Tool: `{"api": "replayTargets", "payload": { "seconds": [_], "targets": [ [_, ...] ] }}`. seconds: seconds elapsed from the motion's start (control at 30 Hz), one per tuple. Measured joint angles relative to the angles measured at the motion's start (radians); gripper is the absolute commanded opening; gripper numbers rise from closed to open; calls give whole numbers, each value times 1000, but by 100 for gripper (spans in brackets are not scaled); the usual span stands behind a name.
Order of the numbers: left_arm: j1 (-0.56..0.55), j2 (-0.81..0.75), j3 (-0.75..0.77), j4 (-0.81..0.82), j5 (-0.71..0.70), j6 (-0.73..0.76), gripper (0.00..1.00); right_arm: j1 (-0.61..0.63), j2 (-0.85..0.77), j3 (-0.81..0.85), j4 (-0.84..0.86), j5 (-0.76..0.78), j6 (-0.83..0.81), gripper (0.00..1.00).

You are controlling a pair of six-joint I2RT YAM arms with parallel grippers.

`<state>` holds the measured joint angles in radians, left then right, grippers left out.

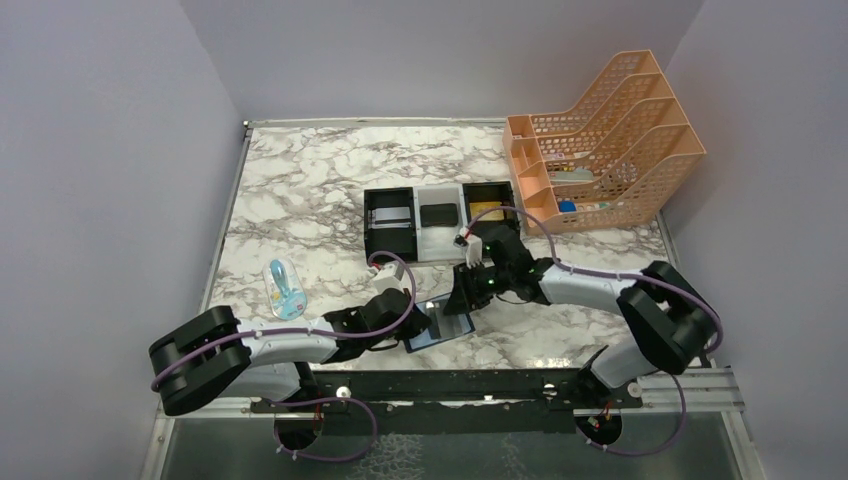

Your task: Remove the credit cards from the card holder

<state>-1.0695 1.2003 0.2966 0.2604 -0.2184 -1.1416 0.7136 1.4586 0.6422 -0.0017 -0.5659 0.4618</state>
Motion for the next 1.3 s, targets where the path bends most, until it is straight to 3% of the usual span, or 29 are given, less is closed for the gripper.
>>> {"api": "replayTargets", "payload": {
  "seconds": [0.13, 0.43, 0.63, 0.83, 1.1, 1.3],
  "targets": [
    [0, 9, 0, 1, 0, 0, 1, 0, 115, -1, -8, -39, -3, 29],
    [0, 40, 2, 17, 1, -3, 25, 0, 113, -42, 60, -48, 43, 29],
    [-1, 69, 2, 67, 2, -25, 28, 0, 100, -79, 117, -34, 97, 29],
    [0, 76, -34, 143, 1, -58, 23, -1, 98, -92, 140, -27, 122, 29],
    [1, 74, -56, 176, 9, -56, 1, -3, 98, -111, 179, -26, 155, 29],
    [1, 26, -77, 195, 11, -61, 0, -4, 92, -120, 188, -14, 179, 28]
  ]
}}
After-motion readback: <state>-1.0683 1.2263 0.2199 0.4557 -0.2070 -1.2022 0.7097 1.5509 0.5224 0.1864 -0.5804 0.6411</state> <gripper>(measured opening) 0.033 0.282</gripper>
